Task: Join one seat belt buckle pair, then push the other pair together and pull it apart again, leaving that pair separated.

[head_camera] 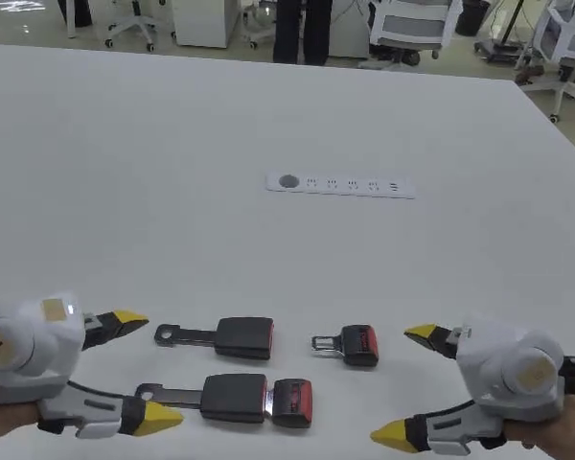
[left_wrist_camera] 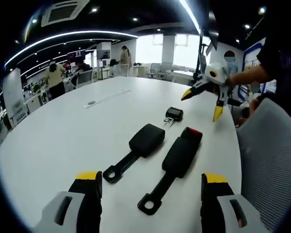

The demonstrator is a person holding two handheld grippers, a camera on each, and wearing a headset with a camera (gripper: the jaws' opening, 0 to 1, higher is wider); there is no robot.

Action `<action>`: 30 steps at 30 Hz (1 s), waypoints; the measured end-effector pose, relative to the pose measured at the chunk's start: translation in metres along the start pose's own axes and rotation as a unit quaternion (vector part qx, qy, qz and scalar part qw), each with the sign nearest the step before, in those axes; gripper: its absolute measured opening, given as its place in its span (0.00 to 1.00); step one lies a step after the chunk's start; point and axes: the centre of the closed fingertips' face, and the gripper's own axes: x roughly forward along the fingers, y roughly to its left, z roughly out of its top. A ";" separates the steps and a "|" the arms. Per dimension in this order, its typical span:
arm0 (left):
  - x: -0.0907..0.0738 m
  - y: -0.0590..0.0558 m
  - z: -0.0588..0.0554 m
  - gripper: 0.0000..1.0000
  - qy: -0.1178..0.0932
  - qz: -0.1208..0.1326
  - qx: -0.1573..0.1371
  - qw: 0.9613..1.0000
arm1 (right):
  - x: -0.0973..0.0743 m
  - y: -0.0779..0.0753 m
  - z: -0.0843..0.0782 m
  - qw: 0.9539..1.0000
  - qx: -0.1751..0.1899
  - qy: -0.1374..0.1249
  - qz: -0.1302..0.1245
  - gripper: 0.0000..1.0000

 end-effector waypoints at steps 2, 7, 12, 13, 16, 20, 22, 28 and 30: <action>0.000 0.002 -0.004 0.89 -0.014 0.012 -0.008 1.000 | 0.001 0.004 0.001 1.000 0.008 -0.015 -0.009 0.93; 0.001 -0.002 -0.005 0.97 -0.040 0.031 -0.018 0.999 | 0.003 0.016 0.009 0.998 0.033 -0.050 -0.023 0.99; 0.004 -0.005 -0.006 1.00 -0.075 0.044 -0.035 0.996 | 0.008 0.021 0.006 0.995 0.053 -0.080 -0.037 0.99; 0.004 -0.007 -0.004 1.00 -0.086 0.046 -0.036 0.995 | 0.008 0.020 0.006 0.994 0.058 -0.089 -0.042 0.99; 0.005 -0.009 -0.002 1.00 -0.099 0.050 -0.045 0.993 | 0.007 0.019 0.004 0.992 0.068 -0.099 -0.046 0.99; 0.005 -0.010 -0.002 1.00 -0.106 0.057 -0.056 0.991 | 0.004 0.018 0.005 0.990 0.073 -0.111 -0.052 0.99; 0.005 -0.008 -0.006 1.00 -0.103 0.060 -0.055 0.991 | 0.003 0.016 0.005 0.988 0.084 -0.116 -0.055 0.99; 0.004 -0.009 -0.007 1.00 -0.101 0.060 -0.053 0.992 | 0.002 0.015 0.001 0.988 0.078 -0.115 -0.059 0.99; 0.005 -0.010 -0.005 1.00 -0.101 0.061 -0.050 0.992 | 0.001 0.017 0.001 0.989 0.080 -0.114 -0.058 0.99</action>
